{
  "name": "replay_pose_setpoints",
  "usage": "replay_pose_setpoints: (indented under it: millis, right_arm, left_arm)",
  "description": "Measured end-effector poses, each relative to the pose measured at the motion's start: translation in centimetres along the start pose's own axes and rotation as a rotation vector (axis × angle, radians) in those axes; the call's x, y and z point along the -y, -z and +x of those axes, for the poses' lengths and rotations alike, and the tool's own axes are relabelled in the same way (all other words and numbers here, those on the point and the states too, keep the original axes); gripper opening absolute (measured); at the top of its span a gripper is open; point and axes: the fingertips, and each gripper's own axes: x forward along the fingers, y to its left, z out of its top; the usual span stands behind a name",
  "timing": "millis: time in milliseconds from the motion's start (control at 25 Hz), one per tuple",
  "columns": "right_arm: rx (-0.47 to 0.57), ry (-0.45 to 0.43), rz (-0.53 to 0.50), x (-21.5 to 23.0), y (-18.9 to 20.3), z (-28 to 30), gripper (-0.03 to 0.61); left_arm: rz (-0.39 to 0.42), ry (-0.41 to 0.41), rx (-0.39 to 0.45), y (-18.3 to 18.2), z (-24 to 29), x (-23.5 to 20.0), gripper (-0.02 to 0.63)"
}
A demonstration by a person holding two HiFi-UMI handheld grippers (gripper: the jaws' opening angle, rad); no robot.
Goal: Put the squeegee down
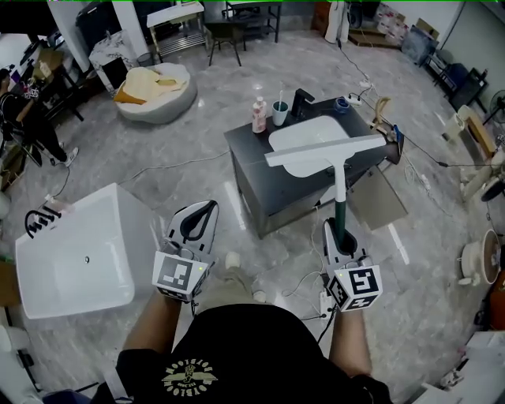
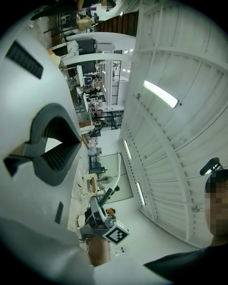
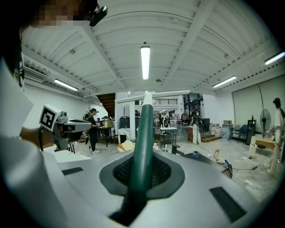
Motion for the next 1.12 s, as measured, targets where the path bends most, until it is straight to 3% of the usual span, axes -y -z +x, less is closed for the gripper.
replay_pose_setpoints:
  millis: [160, 680, 1120]
  right_arm:
    - [-0.007, -0.001, -0.009, -0.4, -0.1, 0.6, 0.051]
    - [-0.03, -0.012, -0.018, -0.1, -0.3, 4.5, 0.049]
    - [-0.062, -0.03, -0.02, 0.7, -0.8, 10.6, 0.05]
  left_arm:
    - [-0.01, 0.01, 0.019, 0.0, 0.2, -0.3, 0.023]
    - [-0.019, 0.012, -0.037, 2.5, 2.3, -2.9, 0.023]
    - [-0.01, 0.011, -0.045, 3.2, 6.8, -6.9, 0.023]
